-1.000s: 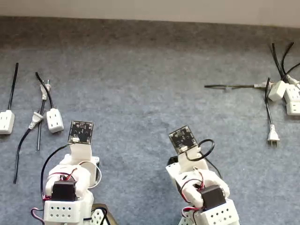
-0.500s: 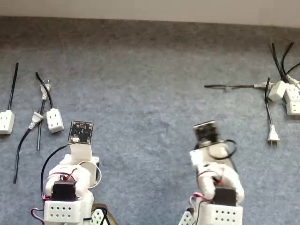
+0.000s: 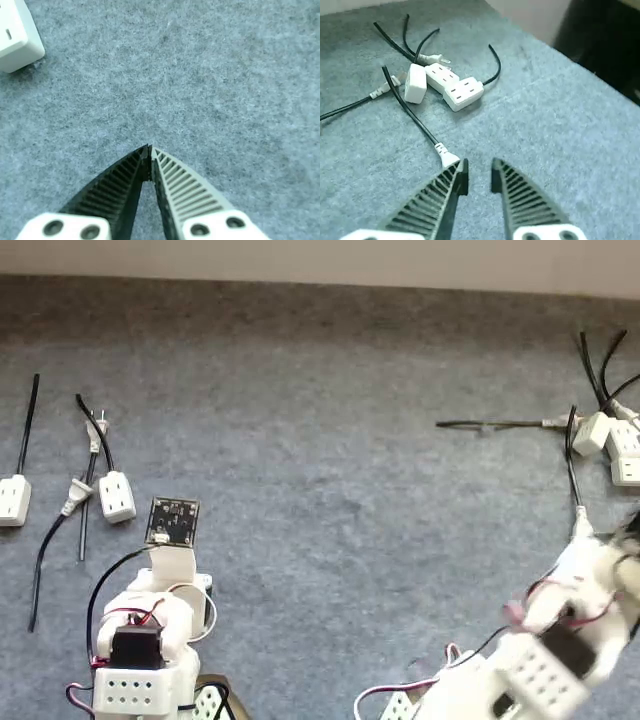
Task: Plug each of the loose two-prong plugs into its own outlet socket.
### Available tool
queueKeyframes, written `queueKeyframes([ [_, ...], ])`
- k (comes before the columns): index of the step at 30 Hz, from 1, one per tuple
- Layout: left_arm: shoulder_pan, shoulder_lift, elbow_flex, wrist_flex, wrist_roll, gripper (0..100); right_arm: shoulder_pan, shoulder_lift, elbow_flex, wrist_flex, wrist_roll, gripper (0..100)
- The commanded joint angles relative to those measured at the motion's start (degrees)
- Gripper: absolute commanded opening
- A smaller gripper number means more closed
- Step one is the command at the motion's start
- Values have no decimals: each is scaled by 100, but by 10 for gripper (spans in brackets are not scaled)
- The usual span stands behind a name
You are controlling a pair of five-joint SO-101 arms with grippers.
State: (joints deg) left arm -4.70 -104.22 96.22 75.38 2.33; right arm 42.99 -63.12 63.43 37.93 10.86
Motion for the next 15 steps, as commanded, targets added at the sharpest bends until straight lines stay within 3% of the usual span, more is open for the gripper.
queueKeyframes([
  [1, 92, 13, 92, 26, -18, 16, 92, 3468, -3231, 989, -527, 269],
  [7, 92, 13, 92, 26, -18, 16, 66, 7952, -8268, 3090, -1240, 285],
  [15, 92, 13, 92, 26, -18, 16, -435, 11899, -14343, 4743, -2198, 285],
])
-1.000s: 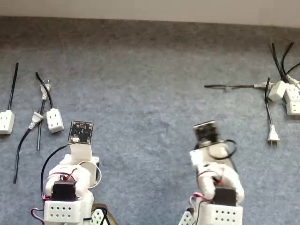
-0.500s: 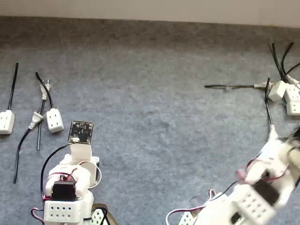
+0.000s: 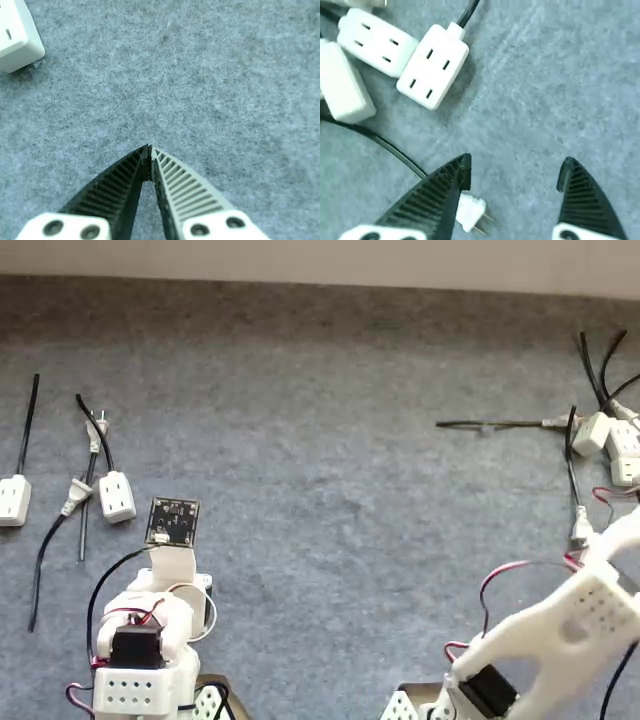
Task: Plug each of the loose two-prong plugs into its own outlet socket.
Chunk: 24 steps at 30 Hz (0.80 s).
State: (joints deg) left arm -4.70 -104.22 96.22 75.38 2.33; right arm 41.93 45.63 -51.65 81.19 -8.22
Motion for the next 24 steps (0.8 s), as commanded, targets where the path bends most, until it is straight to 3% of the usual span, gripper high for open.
queueKeyframes([
  [1, 92, 13, 92, 26, -18, 16, -435, 1367, -3468, 479, -413, 285],
  [6, 92, 13, 92, 26, -18, 16, -804, 2484, -5068, 330, -870, 285],
  [12, 92, 13, 92, 26, -18, 16, -646, 2501, -4277, -40, -1231, 285],
  [24, 92, 13, 92, 26, -18, 16, -400, 2510, -2976, -1411, -1222, 285],
])
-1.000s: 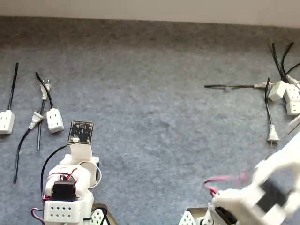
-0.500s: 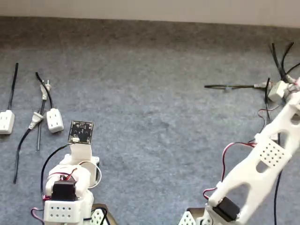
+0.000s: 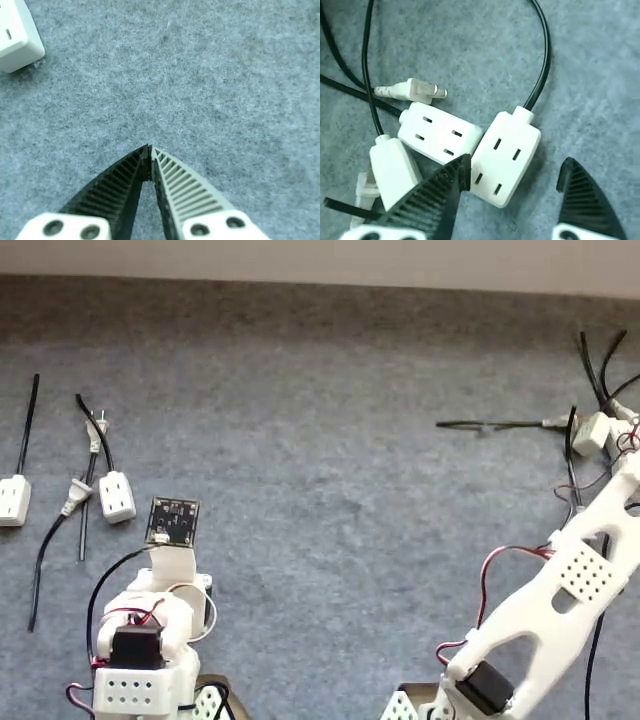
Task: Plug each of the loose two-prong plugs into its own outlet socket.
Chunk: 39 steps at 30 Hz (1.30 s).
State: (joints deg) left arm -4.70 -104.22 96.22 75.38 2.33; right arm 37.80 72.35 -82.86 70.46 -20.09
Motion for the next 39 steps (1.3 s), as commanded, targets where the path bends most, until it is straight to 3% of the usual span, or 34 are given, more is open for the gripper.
queueKeyframes([
  [1, 92, 13, 92, 26, -18, 16, -48, -163, 224, -462, -26, 285],
  [8, 92, 13, 92, 26, -18, 16, -145, -127, 620, -576, -35, 279],
  [15, 92, 13, 92, 26, -18, 16, 189, -127, 1130, -382, -18, 137],
  [19, 92, 13, 92, 26, -18, 16, 418, -233, 892, -75, 26, 126],
  [22, 92, 13, 92, 26, -18, 16, 365, -391, 400, 365, 475, 126],
  [31, 92, 13, 92, 26, -18, 16, -848, -1244, -2035, 2633, 967, 126],
  [36, 92, 13, 92, 26, -18, 16, -1675, -2281, -1341, 3073, 932, 126],
  [39, 92, 13, 92, 26, -18, 16, -2009, -2765, -734, 3073, 352, 126],
])
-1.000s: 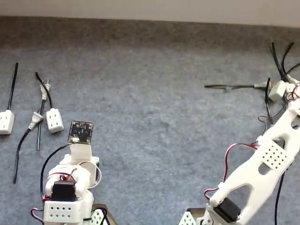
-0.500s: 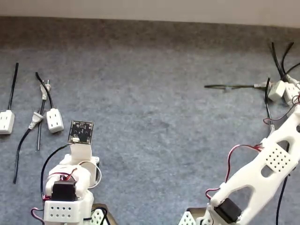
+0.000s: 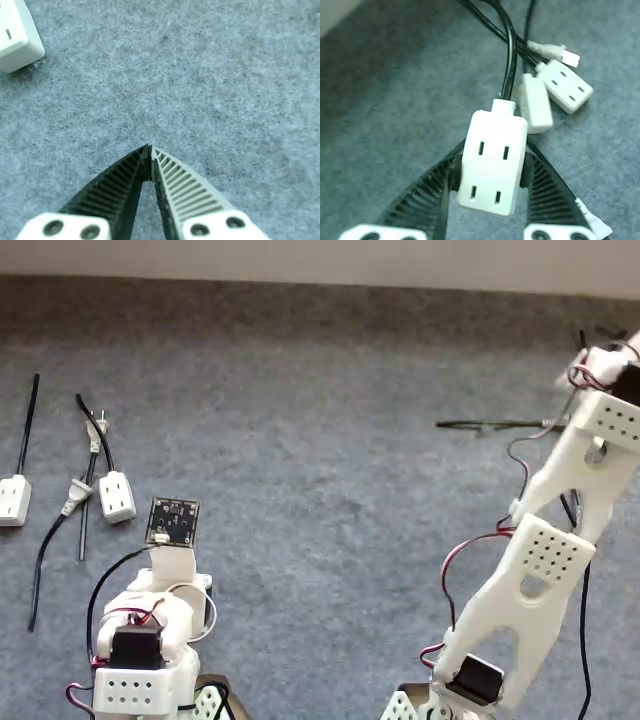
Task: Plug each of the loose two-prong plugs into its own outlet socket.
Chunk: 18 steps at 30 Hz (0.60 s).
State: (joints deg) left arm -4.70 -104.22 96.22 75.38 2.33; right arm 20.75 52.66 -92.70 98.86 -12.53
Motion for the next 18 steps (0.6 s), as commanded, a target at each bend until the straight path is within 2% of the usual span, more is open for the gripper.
queueKeyframes([
  [1, 92, 13, 92, 26, -18, 16, -418, -963, 497, 242, -589, 126],
  [7, 92, 13, 92, 26, -18, 16, -1455, -2563, 2800, 242, -1152, 126],
  [12, 92, 13, 92, 26, -18, 16, -2545, -4286, 5349, 180, -2040, 126],
  [18, 92, 13, 92, 26, -18, 16, -2993, -5191, 8110, -1103, -2224, 126],
])
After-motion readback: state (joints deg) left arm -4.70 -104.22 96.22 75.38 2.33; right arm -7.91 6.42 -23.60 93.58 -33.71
